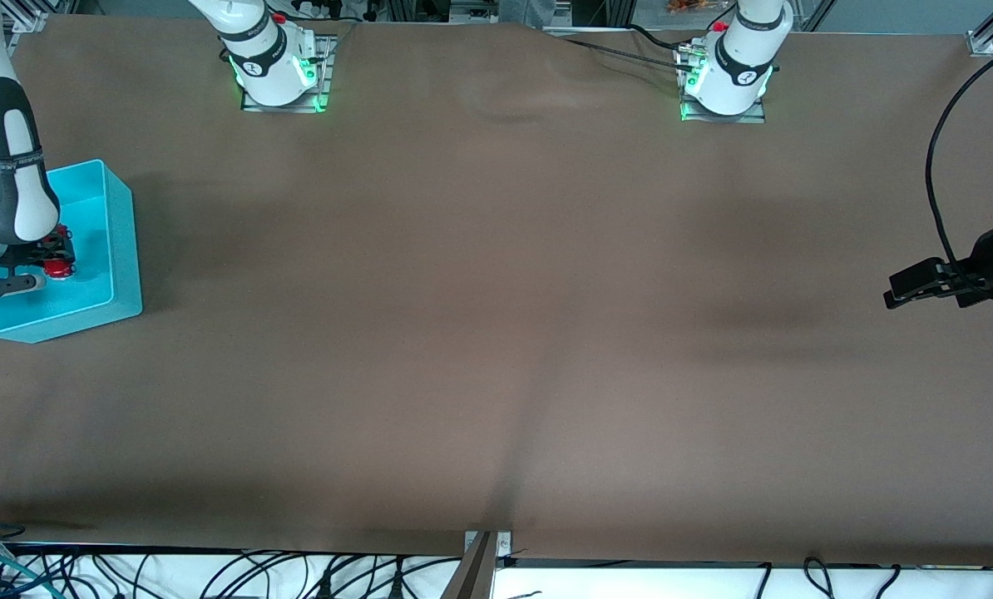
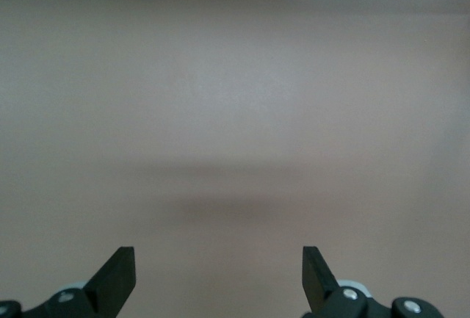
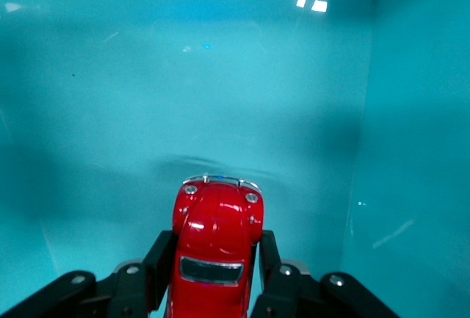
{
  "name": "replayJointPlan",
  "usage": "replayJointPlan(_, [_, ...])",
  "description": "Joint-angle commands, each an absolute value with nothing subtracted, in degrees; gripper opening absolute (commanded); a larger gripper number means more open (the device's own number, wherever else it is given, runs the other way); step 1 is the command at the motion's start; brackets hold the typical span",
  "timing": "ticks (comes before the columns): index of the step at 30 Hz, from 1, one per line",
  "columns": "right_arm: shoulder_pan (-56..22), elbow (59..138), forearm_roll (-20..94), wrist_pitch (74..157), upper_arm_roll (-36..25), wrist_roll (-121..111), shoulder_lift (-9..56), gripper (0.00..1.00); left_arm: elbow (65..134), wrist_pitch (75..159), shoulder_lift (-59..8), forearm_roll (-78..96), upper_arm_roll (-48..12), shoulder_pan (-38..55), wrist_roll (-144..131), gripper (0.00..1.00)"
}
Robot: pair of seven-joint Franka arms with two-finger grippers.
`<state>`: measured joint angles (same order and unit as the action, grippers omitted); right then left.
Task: Wind red beetle toy and store in blue box
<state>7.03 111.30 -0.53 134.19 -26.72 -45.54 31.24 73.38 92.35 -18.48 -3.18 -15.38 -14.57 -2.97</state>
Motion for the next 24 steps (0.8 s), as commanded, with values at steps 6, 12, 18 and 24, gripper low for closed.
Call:
replayJointPlan(6, [8.09,111.01,0.53,134.65,-25.75,-46.85,32.08,0.00,72.16,92.37,-18.98,-4.04,-15.21,-14.24,-2.11,1.00])
replayJointPlan(12, [8.70,110.92,0.79,135.88,-24.35,-46.41,33.05,0.00,72.16,92.37,-18.98,-4.04,-15.12,-14.24,-2.11,1.00])
replayJointPlan(18, [9.23,110.83,0.97,135.79,-23.91,-46.41,33.22,0.00,72.07,92.37,-18.98,-4.04,-15.12,-14.24,-2.11,1.00])
replayJointPlan(24, [9.23,110.74,1.05,135.79,-23.91,-46.41,33.22,0.56,72.16,92.37,-18.98,-4.04,-15.12,-14.24,-2.11,1.00])
